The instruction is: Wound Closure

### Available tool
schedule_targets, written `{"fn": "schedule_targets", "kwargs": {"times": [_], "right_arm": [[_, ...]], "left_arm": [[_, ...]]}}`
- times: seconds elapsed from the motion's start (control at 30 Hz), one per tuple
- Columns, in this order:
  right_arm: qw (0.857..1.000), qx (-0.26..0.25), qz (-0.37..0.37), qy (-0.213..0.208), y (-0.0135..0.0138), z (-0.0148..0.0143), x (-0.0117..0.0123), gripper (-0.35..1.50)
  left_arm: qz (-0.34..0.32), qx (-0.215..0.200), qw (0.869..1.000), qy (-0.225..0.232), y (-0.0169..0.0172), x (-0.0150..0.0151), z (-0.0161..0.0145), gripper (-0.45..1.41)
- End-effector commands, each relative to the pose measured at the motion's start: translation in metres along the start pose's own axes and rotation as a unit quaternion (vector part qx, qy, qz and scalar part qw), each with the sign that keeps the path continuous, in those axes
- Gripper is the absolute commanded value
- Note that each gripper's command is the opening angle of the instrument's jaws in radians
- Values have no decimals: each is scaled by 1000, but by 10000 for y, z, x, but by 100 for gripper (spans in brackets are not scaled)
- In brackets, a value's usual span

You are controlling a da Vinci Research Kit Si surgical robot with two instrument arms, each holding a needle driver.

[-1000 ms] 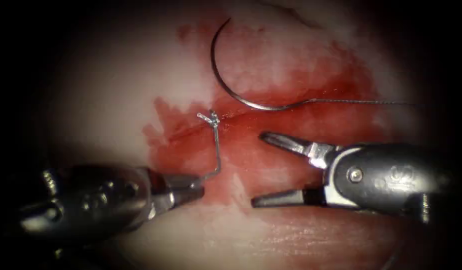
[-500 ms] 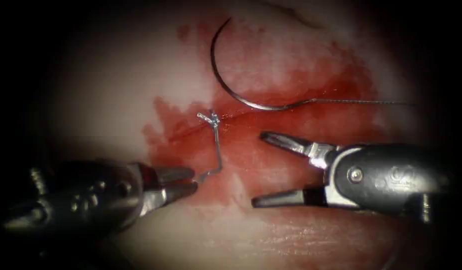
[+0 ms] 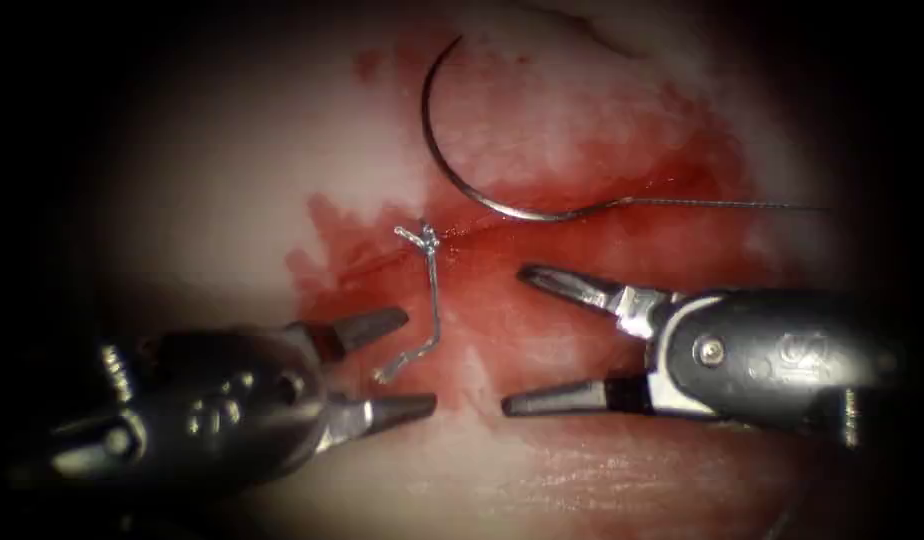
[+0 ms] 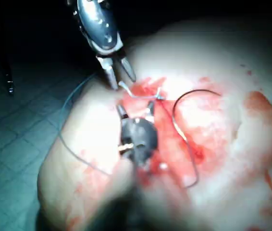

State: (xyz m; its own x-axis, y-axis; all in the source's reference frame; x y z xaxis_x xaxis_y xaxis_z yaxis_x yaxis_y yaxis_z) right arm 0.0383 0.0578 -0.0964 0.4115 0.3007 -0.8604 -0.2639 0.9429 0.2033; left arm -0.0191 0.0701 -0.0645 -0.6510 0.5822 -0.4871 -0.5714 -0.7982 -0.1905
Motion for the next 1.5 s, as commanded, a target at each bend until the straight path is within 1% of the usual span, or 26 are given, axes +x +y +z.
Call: {"fn": "schedule_targets", "kwargs": {"times": [0.03,0.23,0.3,0.47,0.57,0.7,0.8,0.83,0.87,0.9,0.93,1.03,1.1,1.17,1.3,1.5], "right_arm": [[1000,1,-1,2,-2,9,0,143],[1000,0,-1,2,-4,11,1,143],[1000,1,-1,0,-4,11,1,143],[1000,1,-1,0,-4,11,1,143],[1000,2,-1,-1,-4,11,1,143],[1000,2,-1,-1,-4,11,1,143],[1000,2,-1,-1,-4,11,1,143],[1000,2,-1,-1,-4,11,1,143],[1000,2,-1,-1,-4,11,1,143],[1000,2,-1,-1,-4,11,1,143],[1000,2,-1,-1,-4,11,1,143],[1000,2,-1,-1,-4,11,1,143],[1000,2,-1,-1,-4,10,1,143],[1000,3,-1,-1,-4,10,1,143],[1000,3,-1,-1,-4,10,1,143],[1000,3,-1,-1,-4,10,1,143]], "left_arm": [[-4,3,1000,0,-1,7,9,69],[-11,14,1000,-5,-12,2,21,69],[-11,18,1000,-4,-11,0,24,67],[-14,17,999,-26,-5,-9,32,65],[-15,19,999,-27,-3,-9,32,61],[-16,16,999,-41,0,-14,34,58],[-16,15,999,-40,1,-17,34,53],[-16,14,999,-39,1,-17,34,48],[-17,13,999,-39,1,-18,34,35],[-26,11,999,-37,1,-18,33,17],[-35,7,999,-34,2,-19,32,12],[-35,6,999,-36,7,-20,28,-7],[-36,6,999,-36,9,-19,27,-16],[-39,6,999,-37,11,-15,24,-22],[-42,7,999,-32,9,-9,19,-25],[-48,8,998,-29,7,-10,18,-35]]}}
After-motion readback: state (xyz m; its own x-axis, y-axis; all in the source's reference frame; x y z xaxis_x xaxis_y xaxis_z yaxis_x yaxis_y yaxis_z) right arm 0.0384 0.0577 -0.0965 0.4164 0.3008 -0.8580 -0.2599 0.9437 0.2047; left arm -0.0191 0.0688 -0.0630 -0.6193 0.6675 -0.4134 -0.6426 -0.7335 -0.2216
